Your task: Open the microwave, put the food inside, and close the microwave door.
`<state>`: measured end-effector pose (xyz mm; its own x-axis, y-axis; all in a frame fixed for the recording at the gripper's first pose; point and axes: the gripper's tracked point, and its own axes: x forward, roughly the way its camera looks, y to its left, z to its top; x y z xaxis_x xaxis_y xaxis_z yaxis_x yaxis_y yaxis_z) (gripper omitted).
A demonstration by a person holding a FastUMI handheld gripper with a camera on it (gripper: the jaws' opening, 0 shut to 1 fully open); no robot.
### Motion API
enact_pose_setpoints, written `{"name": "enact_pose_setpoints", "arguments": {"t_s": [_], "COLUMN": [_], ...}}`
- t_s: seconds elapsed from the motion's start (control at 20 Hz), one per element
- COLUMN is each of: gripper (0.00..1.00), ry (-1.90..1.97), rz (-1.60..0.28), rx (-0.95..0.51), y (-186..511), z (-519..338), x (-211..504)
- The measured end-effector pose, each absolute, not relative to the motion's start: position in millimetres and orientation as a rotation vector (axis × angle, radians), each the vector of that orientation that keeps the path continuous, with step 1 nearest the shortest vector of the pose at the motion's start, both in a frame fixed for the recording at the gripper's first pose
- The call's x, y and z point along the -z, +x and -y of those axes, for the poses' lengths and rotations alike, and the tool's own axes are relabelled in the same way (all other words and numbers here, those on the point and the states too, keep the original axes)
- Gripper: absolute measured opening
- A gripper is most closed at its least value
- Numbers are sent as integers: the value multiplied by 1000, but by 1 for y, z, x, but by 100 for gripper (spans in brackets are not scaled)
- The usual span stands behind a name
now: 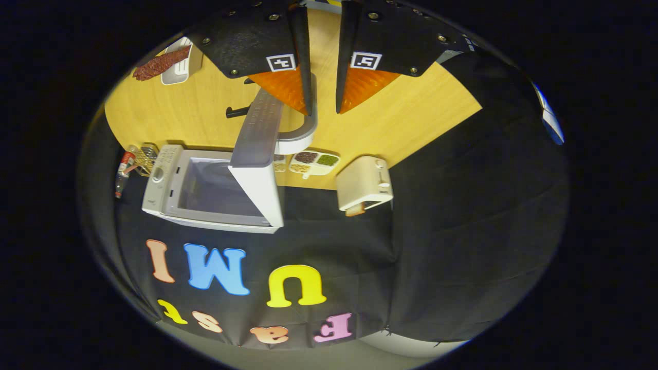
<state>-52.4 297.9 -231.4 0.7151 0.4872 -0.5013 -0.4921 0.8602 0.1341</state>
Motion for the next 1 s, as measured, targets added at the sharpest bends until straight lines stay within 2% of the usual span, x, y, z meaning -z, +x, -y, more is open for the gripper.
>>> {"name": "enact_pose_setpoints", "arguments": {"t_s": [0.25, 0.35, 0.5, 1.0], "gripper": [25, 42, 99, 99], "ry": [51, 64, 63, 114], "rz": [-459, -413, -357, -402], "rx": [-660, -680, -627, -361], "y": [-71, -71, -63, -25], "z": [-293, -284, -250, -115], "x": [183, 166, 147, 159]}}
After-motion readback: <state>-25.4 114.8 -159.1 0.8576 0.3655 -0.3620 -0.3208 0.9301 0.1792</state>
